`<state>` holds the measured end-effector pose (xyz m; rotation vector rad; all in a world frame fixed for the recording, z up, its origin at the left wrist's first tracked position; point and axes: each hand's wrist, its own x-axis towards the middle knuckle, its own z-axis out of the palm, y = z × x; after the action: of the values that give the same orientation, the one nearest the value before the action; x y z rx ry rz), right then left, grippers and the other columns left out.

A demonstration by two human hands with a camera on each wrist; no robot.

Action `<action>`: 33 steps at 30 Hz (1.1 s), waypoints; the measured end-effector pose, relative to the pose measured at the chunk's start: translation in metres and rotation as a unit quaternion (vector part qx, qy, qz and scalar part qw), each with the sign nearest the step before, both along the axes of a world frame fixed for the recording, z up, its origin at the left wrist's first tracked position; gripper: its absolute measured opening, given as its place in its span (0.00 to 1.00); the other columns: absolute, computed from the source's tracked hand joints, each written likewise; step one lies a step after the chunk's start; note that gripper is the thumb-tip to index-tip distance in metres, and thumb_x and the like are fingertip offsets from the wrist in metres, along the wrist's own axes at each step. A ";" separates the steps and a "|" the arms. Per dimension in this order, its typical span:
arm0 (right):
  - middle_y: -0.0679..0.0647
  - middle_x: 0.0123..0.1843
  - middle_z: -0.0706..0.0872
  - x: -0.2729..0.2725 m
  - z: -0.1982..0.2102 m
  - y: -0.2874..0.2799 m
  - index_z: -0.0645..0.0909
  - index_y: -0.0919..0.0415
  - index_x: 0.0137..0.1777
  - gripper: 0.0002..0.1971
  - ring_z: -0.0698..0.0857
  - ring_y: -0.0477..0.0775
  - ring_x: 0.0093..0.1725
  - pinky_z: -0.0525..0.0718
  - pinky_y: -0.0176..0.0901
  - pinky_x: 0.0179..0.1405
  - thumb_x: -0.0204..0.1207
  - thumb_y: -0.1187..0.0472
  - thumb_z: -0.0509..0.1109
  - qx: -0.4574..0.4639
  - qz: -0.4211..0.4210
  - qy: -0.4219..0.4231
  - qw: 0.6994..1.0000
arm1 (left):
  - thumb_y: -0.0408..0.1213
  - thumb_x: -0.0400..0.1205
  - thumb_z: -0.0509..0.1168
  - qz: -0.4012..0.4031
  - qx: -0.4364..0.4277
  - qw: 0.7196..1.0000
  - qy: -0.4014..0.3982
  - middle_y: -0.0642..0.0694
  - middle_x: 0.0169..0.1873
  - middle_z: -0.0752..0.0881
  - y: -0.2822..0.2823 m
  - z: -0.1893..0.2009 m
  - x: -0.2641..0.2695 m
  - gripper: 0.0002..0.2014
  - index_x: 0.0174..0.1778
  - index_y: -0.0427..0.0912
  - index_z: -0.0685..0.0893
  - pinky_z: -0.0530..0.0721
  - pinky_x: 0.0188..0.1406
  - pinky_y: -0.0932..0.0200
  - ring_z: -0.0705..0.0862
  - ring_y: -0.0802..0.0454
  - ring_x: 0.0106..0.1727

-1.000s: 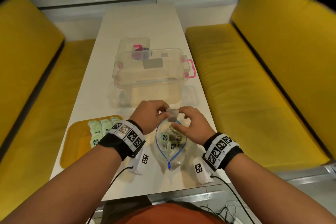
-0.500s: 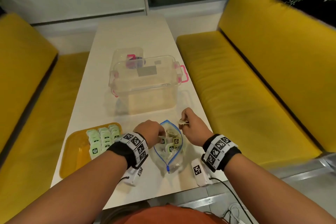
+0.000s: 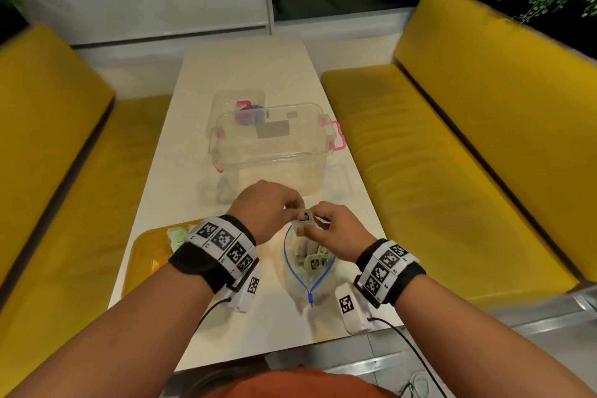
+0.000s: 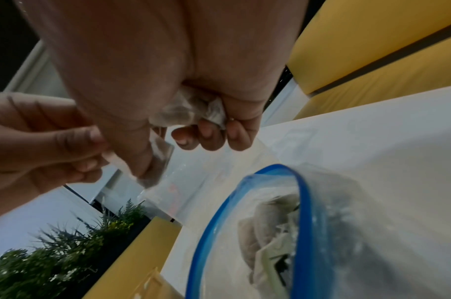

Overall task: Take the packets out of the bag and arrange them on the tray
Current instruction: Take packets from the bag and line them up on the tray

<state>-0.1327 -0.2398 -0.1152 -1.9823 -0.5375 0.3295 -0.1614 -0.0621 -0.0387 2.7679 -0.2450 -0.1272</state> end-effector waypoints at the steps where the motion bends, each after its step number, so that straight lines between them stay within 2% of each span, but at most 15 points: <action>1: 0.53 0.38 0.84 0.000 0.002 0.002 0.84 0.48 0.40 0.05 0.79 0.47 0.37 0.77 0.46 0.41 0.73 0.54 0.78 -0.003 -0.002 -0.011 1.000 | 0.52 0.80 0.67 0.000 0.009 1.000 -0.009 0.56 0.42 0.89 0.001 0.005 -0.001 0.07 0.47 0.57 0.88 0.80 0.48 0.54 0.83 0.55 0.46; 5: 0.47 0.36 0.82 0.002 0.009 0.013 0.80 0.42 0.34 0.11 0.77 0.44 0.35 0.74 0.39 0.36 0.72 0.55 0.79 0.010 0.000 -0.021 1.000 | 0.49 0.81 0.66 0.018 0.018 0.999 -0.021 0.55 0.41 0.89 0.012 0.016 -0.005 0.06 0.47 0.56 0.88 0.80 0.47 0.53 0.83 0.53 0.46; 9: 0.51 0.35 0.84 0.004 0.010 0.028 0.85 0.54 0.41 0.04 0.79 0.46 0.34 0.76 0.42 0.36 0.72 0.61 0.77 0.022 0.006 -0.020 1.000 | 0.45 0.82 0.66 0.037 0.023 0.999 -0.012 0.54 0.43 0.90 0.027 0.023 -0.013 0.06 0.51 0.56 0.88 0.82 0.49 0.52 0.83 0.55 0.44; 12: 0.58 0.34 0.84 0.005 0.009 0.044 0.83 0.55 0.46 0.04 0.78 0.50 0.33 0.77 0.46 0.35 0.72 0.58 0.73 0.040 0.006 -0.001 0.999 | 0.45 0.82 0.66 0.059 0.028 0.997 -0.028 0.56 0.44 0.89 0.044 0.030 -0.021 0.06 0.51 0.56 0.88 0.80 0.47 0.56 0.80 0.57 0.41; 13: 0.56 0.33 0.82 0.005 0.009 0.049 0.82 0.55 0.46 0.05 0.77 0.50 0.32 0.76 0.46 0.35 0.72 0.58 0.71 0.037 0.000 -0.001 0.999 | 0.45 0.82 0.66 0.072 0.028 0.996 -0.035 0.57 0.44 0.89 0.052 0.033 -0.024 0.07 0.52 0.55 0.88 0.79 0.46 0.58 0.80 0.57 0.41; 16: 0.43 0.29 0.75 0.008 0.009 0.065 0.78 0.60 0.40 0.08 0.71 0.47 0.30 0.70 0.43 0.33 0.71 0.56 0.61 0.049 -0.012 0.068 0.996 | 0.43 0.80 0.68 0.119 0.027 0.991 -0.053 0.57 0.43 0.88 0.084 0.038 -0.035 0.06 0.51 0.54 0.88 0.74 0.42 0.61 0.79 0.58 0.41; 18: 0.45 0.28 0.73 0.012 0.007 0.076 0.76 0.58 0.35 0.10 0.68 0.50 0.29 0.67 0.45 0.32 0.72 0.57 0.56 0.053 -0.002 0.124 0.991 | 0.43 0.80 0.69 0.148 0.046 0.987 -0.048 0.57 0.43 0.89 0.108 0.038 -0.043 0.05 0.49 0.55 0.88 0.73 0.39 0.62 0.79 0.58 0.40; 20: 0.47 0.29 0.71 0.014 0.004 0.087 0.74 0.58 0.33 0.13 0.64 0.51 0.30 0.65 0.44 0.32 0.78 0.61 0.54 0.047 0.013 0.141 0.989 | 0.43 0.80 0.68 0.167 0.082 0.982 -0.018 0.57 0.44 0.89 0.129 0.036 -0.053 0.05 0.49 0.56 0.87 0.78 0.40 0.61 0.81 0.57 0.42; 23: 0.48 0.31 0.70 0.014 0.002 0.101 0.74 0.61 0.36 0.15 0.65 0.46 0.30 0.68 0.31 0.33 0.83 0.65 0.52 0.052 0.027 0.133 0.989 | 0.43 0.81 0.67 0.170 0.144 0.973 0.055 0.56 0.46 0.88 0.153 0.025 -0.065 0.05 0.50 0.56 0.87 0.82 0.44 0.58 0.83 0.55 0.47; 24: 0.47 0.31 0.70 0.013 0.002 0.106 0.74 0.60 0.37 0.13 0.66 0.44 0.29 0.67 0.30 0.33 0.81 0.62 0.52 0.054 0.031 0.134 0.989 | 0.42 0.81 0.66 0.167 0.161 0.969 0.082 0.56 0.47 0.88 0.159 0.020 -0.068 0.06 0.50 0.55 0.87 0.83 0.46 0.58 0.83 0.55 0.49; 26: 0.46 0.31 0.71 0.010 0.004 0.113 0.75 0.57 0.36 0.12 0.66 0.43 0.29 0.66 0.33 0.34 0.69 0.54 0.52 0.051 0.050 0.124 0.990 | 0.41 0.80 0.67 0.156 0.182 0.960 0.145 0.56 0.47 0.88 0.168 0.008 -0.073 0.06 0.49 0.55 0.87 0.84 0.46 0.58 0.84 0.55 0.48; 28: 0.46 0.30 0.71 0.010 0.004 0.118 0.75 0.56 0.36 0.17 0.66 0.45 0.30 0.65 0.40 0.35 0.57 0.46 0.52 0.048 0.071 0.106 0.991 | 0.39 0.79 0.67 0.138 0.198 0.949 0.202 0.58 0.43 0.87 0.172 -0.006 -0.075 0.06 0.46 0.55 0.88 0.82 0.42 0.62 0.84 0.57 0.45; 29: 0.47 0.30 0.71 0.011 0.003 0.120 0.75 0.57 0.36 0.20 0.66 0.46 0.31 0.65 0.41 0.35 0.54 0.45 0.51 0.046 0.078 0.104 0.991 | 0.38 0.79 0.68 0.130 0.202 0.945 0.220 0.59 0.41 0.86 0.173 -0.014 -0.076 0.07 0.45 0.54 0.88 0.81 0.40 0.63 0.84 0.58 0.44; 31: 0.47 0.30 0.72 0.012 0.001 0.125 0.76 0.61 0.37 0.18 0.67 0.46 0.31 0.66 0.40 0.35 0.59 0.50 0.51 0.037 0.076 0.108 0.991 | 0.37 0.77 0.68 0.121 0.204 0.941 0.242 0.59 0.41 0.86 0.174 -0.029 -0.073 0.07 0.44 0.54 0.90 0.78 0.37 0.64 0.83 0.58 0.43; 33: 0.46 0.30 0.73 0.012 -0.001 0.129 0.75 0.61 0.36 0.13 0.68 0.45 0.30 0.67 0.38 0.35 0.64 0.56 0.51 0.029 0.048 0.122 0.991 | 0.36 0.77 0.70 0.114 0.213 0.933 0.266 0.56 0.46 0.88 0.173 -0.040 -0.067 0.07 0.46 0.52 0.91 0.77 0.38 0.63 0.84 0.56 0.46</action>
<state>-0.1209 -0.1105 -0.1160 -1.8309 -0.4812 0.6010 -0.2287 0.1112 -0.0791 3.0080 0.2790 -0.9524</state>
